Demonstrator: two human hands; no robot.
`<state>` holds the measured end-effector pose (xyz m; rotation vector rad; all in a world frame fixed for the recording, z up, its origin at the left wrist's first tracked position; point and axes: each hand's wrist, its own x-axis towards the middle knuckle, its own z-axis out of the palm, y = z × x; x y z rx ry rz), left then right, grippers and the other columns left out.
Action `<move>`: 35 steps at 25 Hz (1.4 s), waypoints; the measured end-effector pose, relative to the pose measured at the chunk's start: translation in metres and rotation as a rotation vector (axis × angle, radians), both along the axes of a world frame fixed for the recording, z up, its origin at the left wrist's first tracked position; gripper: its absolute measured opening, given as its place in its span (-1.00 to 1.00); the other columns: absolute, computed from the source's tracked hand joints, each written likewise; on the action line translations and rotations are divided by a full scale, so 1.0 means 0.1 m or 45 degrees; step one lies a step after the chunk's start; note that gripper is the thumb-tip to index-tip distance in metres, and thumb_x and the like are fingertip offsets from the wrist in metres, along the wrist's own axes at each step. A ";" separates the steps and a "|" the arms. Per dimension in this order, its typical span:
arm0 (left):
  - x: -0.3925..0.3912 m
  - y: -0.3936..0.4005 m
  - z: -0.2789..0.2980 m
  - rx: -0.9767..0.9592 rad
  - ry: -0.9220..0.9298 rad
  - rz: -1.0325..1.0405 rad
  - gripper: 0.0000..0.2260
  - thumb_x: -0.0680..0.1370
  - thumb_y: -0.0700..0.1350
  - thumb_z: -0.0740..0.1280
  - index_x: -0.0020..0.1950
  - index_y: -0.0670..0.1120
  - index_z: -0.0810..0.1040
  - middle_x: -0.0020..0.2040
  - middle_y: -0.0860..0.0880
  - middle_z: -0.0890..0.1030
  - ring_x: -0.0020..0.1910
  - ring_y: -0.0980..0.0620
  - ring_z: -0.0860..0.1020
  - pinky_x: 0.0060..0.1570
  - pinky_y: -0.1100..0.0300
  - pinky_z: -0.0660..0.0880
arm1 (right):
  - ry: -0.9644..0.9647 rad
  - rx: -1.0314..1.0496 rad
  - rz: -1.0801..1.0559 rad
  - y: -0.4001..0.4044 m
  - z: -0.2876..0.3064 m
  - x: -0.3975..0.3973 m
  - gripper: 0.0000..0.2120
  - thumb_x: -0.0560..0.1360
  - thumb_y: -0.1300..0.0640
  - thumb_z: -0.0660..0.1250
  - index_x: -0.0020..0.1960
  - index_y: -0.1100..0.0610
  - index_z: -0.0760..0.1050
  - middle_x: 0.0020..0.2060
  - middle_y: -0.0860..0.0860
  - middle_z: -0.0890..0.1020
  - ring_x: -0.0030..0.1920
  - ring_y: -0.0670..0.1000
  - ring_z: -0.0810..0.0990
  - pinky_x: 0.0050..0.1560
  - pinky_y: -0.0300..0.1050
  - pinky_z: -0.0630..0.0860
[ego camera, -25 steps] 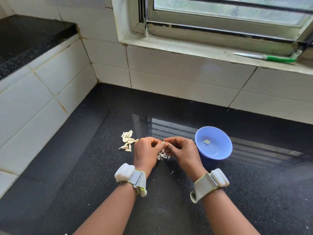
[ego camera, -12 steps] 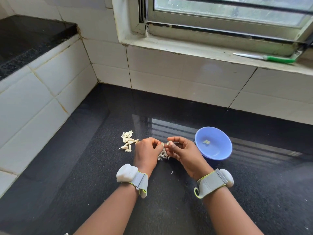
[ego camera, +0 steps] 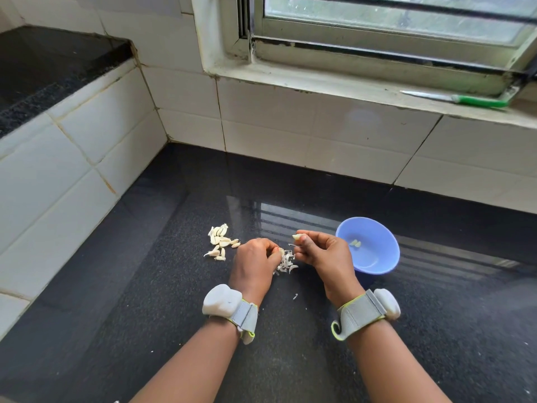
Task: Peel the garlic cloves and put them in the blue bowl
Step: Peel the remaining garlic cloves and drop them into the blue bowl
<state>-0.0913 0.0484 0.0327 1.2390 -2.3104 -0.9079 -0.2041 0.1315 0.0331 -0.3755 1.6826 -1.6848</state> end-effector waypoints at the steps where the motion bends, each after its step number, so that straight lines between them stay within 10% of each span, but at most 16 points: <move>1: -0.01 0.00 -0.01 -0.013 -0.005 -0.021 -0.88 0.50 -0.09 0.36 -0.06 -0.07 0.68 -0.09 -0.02 0.67 -0.09 -0.02 0.59 -0.08 0.11 0.49 | -0.008 -0.006 0.001 0.00 0.00 0.00 -0.90 0.55 0.31 0.33 0.00 0.25 0.63 -0.25 0.02 0.70 -0.29 -0.10 0.62 -0.22 -0.26 0.61; 18: -0.03 -0.01 0.02 0.448 0.542 -0.019 -0.82 0.47 -0.16 0.44 0.06 -0.06 0.67 -0.15 0.07 0.68 -0.20 0.17 0.64 -0.16 0.33 0.55 | 0.096 0.020 0.155 0.03 0.08 0.04 -0.98 0.46 0.25 0.45 -0.11 0.17 0.65 -0.26 0.09 0.69 -0.29 -0.04 0.60 -0.26 -0.21 0.56; 24: -0.03 0.02 0.07 0.827 0.768 0.158 -0.95 0.44 -0.26 0.45 -0.11 -0.19 0.65 -0.28 -0.09 0.67 -0.32 0.05 0.64 -0.36 0.28 0.54 | 0.241 0.013 0.003 0.00 0.02 0.03 -0.64 0.48 0.44 0.23 -0.31 0.08 0.63 -0.34 0.01 0.65 -0.28 -0.02 0.58 -0.22 -0.07 0.57; 35: -0.06 0.02 0.13 1.055 0.864 0.204 -0.82 0.57 -0.17 0.30 -0.14 -0.22 0.63 -0.32 -0.08 0.66 -0.36 0.08 0.63 -0.38 0.31 0.54 | 0.284 -0.081 0.243 0.00 0.04 0.05 -0.83 0.48 0.32 0.42 0.04 0.15 0.65 -0.12 0.05 0.73 -0.07 0.01 0.71 -0.03 -0.16 0.61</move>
